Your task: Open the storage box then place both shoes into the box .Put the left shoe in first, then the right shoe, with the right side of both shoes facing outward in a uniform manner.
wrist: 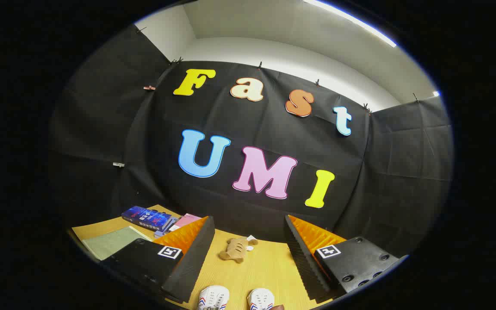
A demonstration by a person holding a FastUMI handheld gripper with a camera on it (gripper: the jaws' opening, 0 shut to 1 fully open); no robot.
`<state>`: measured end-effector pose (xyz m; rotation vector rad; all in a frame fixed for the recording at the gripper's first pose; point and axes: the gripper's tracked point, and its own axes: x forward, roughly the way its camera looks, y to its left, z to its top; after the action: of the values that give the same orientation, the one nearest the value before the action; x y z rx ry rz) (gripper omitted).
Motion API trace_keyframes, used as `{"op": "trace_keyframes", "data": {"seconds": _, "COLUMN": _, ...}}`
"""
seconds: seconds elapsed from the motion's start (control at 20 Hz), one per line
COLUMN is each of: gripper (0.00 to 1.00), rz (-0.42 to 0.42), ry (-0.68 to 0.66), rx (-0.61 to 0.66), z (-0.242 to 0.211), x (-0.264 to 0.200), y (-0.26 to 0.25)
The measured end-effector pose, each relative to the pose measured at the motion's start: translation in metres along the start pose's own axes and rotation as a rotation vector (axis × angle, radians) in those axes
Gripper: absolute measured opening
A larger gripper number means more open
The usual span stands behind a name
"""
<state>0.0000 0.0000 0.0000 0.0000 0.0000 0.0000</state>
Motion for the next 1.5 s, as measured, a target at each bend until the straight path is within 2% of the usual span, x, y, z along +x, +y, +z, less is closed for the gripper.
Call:
{"op": "trace_keyframes", "data": {"seconds": 1.1, "gripper": 0.97, "rz": 0.059, "ry": 0.031, "rx": 0.052, "z": -0.009, "x": 0.004, "y": 0.022}}
{"op": "trace_keyframes", "data": {"seconds": 1.35, "gripper": 0.97, "rz": 0.135, "ry": 0.076, "rx": 0.131, "z": -0.023, "x": 0.006, "y": 0.035}}
{"op": "trace_keyframes", "data": {"seconds": 1.5, "gripper": 0.97, "rz": 0.211, "ry": 0.098, "rx": 0.171, "z": -0.031, "x": 0.006, "y": 0.049}}
